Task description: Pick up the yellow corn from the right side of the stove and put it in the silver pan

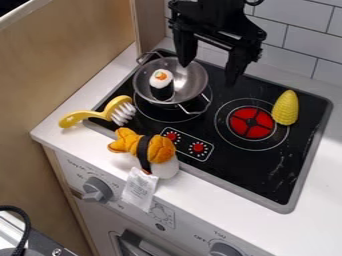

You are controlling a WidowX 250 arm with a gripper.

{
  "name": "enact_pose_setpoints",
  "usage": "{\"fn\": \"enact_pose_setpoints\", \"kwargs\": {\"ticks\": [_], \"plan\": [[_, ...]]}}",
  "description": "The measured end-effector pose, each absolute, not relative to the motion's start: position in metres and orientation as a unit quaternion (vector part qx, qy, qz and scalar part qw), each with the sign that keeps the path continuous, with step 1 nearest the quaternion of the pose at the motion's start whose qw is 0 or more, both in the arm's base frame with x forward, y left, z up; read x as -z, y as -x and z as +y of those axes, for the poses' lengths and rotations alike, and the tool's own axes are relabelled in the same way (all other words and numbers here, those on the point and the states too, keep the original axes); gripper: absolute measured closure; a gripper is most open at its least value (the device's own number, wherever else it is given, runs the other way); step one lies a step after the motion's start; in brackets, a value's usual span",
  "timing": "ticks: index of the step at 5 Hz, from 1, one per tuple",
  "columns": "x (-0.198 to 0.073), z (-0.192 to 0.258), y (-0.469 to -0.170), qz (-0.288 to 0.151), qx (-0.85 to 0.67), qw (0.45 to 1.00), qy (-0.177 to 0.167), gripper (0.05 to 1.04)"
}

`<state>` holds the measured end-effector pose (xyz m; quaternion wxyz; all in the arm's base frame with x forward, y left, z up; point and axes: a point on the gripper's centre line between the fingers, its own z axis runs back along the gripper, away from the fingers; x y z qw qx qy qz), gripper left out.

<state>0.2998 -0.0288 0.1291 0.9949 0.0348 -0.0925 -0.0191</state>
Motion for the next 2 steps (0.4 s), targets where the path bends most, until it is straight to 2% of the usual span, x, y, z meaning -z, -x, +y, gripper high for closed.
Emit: {"fn": "enact_pose_setpoints", "kwargs": {"ticks": [2], "plan": [[-0.12,-0.044,-0.303,-0.062,-0.019,0.997,-0.04,0.086]]}}
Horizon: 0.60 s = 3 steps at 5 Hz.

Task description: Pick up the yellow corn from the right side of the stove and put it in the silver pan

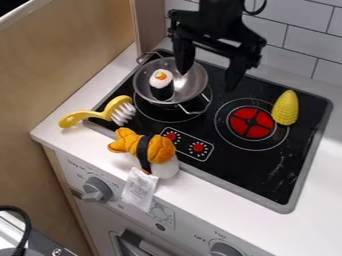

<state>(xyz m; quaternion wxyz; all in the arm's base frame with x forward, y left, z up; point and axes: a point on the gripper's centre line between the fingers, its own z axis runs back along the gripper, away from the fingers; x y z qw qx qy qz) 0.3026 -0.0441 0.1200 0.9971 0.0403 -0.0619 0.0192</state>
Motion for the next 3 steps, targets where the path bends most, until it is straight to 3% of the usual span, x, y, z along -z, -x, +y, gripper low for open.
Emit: {"fn": "enact_pose_setpoints", "kwargs": {"ticks": [2,3], "plan": [[-0.128,-0.077,-0.312,-0.049,-0.043,0.997,-0.036,0.086],[-0.121,-0.088,-0.323,-0.063,-0.056,0.996,-0.042,0.086]]}}
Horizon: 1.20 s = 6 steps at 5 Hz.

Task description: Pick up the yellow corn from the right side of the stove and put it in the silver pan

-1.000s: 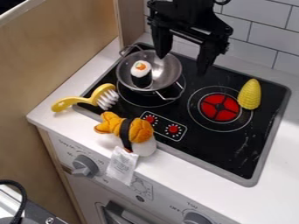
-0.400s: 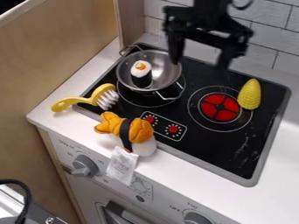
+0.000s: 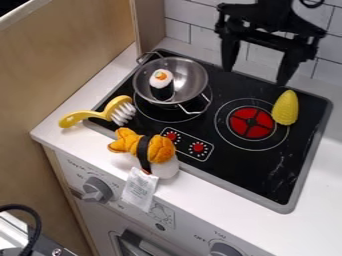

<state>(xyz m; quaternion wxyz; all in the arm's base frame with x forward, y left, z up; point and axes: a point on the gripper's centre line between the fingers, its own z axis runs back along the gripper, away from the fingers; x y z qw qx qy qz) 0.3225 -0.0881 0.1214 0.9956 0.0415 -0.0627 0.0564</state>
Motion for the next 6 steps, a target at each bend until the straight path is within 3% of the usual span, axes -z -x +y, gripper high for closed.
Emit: {"fn": "enact_pose_setpoints", "kwargs": {"ticks": [6], "plan": [[-0.087,-0.121,-0.336,-0.139,-0.036,0.988,-0.053,0.086]]}}
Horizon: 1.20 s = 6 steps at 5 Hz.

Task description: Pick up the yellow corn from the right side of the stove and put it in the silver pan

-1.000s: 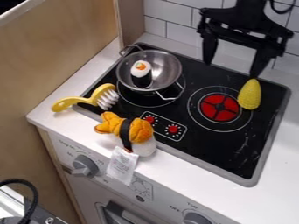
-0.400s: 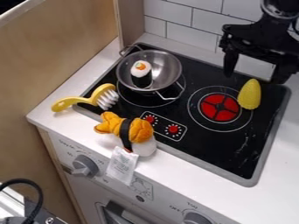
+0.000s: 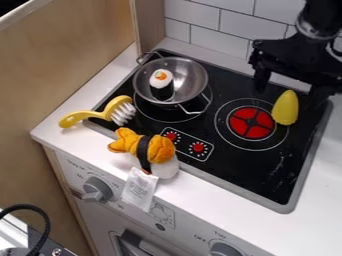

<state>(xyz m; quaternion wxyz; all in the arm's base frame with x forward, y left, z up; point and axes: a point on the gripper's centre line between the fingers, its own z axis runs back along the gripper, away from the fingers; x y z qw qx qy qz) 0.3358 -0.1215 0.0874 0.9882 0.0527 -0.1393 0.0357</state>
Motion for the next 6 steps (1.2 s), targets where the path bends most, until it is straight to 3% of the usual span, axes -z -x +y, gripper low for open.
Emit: {"fn": "enact_pose_setpoints", "kwargs": {"ticks": [5,6], "plan": [[-0.056,-0.114,-0.348,-0.183,-0.017,0.98,-0.072,0.086],[-0.049,-0.107,-0.347,-0.183,-0.011,0.981,-0.071,0.124]]}}
